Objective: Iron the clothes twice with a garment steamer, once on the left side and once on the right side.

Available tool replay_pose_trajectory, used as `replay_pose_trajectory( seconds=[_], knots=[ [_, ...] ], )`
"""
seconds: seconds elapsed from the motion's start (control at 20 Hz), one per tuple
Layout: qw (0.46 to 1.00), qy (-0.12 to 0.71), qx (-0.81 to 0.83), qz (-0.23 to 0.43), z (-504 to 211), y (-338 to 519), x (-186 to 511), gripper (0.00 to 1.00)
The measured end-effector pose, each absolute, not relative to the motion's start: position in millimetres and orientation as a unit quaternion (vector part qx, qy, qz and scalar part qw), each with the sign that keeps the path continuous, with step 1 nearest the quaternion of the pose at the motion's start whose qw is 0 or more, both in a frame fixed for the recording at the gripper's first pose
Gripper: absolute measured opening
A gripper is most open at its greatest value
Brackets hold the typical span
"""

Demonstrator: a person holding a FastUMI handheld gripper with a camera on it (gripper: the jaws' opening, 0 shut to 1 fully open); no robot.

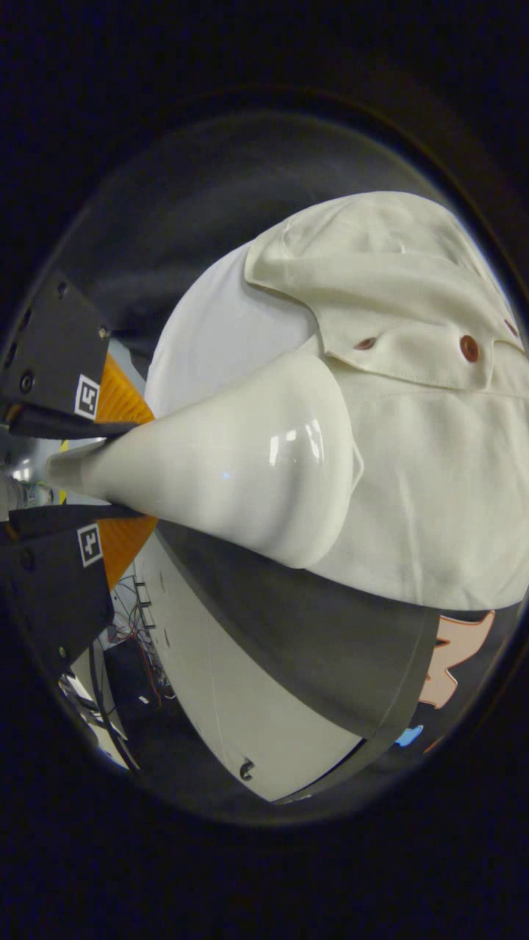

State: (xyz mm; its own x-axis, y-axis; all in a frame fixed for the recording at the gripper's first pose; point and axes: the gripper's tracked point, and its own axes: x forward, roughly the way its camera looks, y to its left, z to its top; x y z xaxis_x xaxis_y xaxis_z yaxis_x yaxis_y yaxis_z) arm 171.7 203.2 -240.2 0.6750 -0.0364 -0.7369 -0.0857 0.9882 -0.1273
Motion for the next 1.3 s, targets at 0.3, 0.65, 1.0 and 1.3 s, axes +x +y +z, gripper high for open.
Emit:
replay_pose_trajectory(
  seconds=[0.3, 0.65, 1.0, 1.3],
  knots=[
    [0.912, 0.403, -0.08, 0.011, -252.6, 200.0, 138.3, 0.37],
    [0.917, 0.395, -0.053, -0.012, -245.0, 193.9, 86.8, 0.37],
    [0.935, 0.351, -0.036, -0.026, -184.3, 177.2, 38.1, 0.37],
    [0.954, 0.297, -0.021, -0.028, -124.9, 163.4, 1.0, 0.37]
  ],
)
